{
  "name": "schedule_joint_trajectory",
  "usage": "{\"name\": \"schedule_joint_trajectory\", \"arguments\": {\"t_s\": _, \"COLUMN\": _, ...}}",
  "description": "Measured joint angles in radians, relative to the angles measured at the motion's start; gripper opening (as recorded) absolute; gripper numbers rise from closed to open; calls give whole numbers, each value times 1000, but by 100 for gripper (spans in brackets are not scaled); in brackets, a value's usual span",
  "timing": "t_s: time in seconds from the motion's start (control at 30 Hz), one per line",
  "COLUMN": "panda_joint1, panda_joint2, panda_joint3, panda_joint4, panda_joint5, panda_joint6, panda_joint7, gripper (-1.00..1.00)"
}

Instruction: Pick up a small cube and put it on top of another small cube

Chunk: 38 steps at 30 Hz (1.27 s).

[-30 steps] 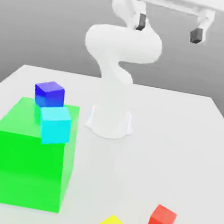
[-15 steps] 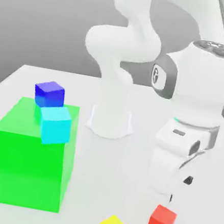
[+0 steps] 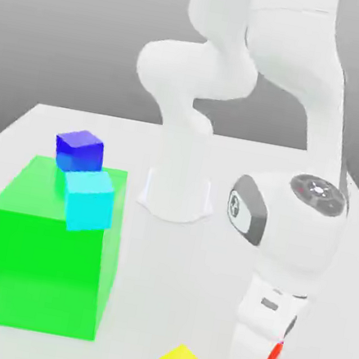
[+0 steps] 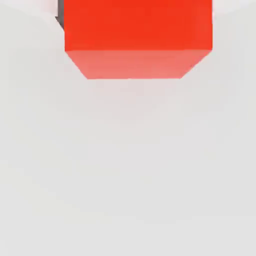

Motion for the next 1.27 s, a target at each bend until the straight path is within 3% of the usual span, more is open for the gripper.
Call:
{"name": "schedule_joint_trajectory", "arguments": {"t_s": 0.13, "panda_joint1": -7, "panda_joint2": -110, "panda_joint3": 9, "panda_joint4": -2, "panda_joint5": 11, "panda_joint6": -100, "panda_joint7": -8, "gripper": -100}}
{"name": "schedule_joint_trajectory", "arguments": {"t_s": 0.27, "panda_joint1": -57, "panda_joint2": -237, "panda_joint3": -51, "panda_joint4": 24, "panda_joint5": 0, "panda_joint6": -235, "panda_joint7": 70, "gripper": -100}}
{"name": "schedule_joint_trajectory", "arguments": {"t_s": 0.6, "panda_joint1": -300, "panda_joint2": -599, "panda_joint3": -156, "panda_joint4": 65, "panda_joint5": -135, "panda_joint6": -605, "panda_joint7": 386, "gripper": -100}}
{"name": "schedule_joint_trajectory", "arguments": {"t_s": 0.9, "panda_joint1": -517, "panda_joint2": -927, "panda_joint3": -215, "panda_joint4": 4, "panda_joint5": -171, "panda_joint6": -881, "panda_joint7": 594, "gripper": -100}}
{"name": "schedule_joint_trajectory", "arguments": {"t_s": 1.0, "panda_joint1": -550, "panda_joint2": -1034, "panda_joint3": -255, "panda_joint4": -78, "panda_joint5": -120, "panda_joint6": -934, "panda_joint7": 604, "gripper": -100}}
{"name": "schedule_joint_trajectory", "arguments": {"t_s": 1.13, "panda_joint1": -567, "panda_joint2": -1027, "panda_joint3": -284, "panda_joint4": -199, "panda_joint5": -113, "panda_joint6": -817, "panda_joint7": 603, "gripper": -100}}
{"name": "schedule_joint_trajectory", "arguments": {"t_s": 1.17, "panda_joint1": -570, "panda_joint2": -1017, "panda_joint3": -289, "panda_joint4": -226, "panda_joint5": -116, "panda_joint6": -781, "panda_joint7": 603, "gripper": 100}}
{"name": "schedule_joint_trajectory", "arguments": {"t_s": 1.27, "panda_joint1": -570, "panda_joint2": -1017, "panda_joint3": -289, "panda_joint4": -226, "panda_joint5": -116, "panda_joint6": -781, "panda_joint7": 603, "gripper": 100}}
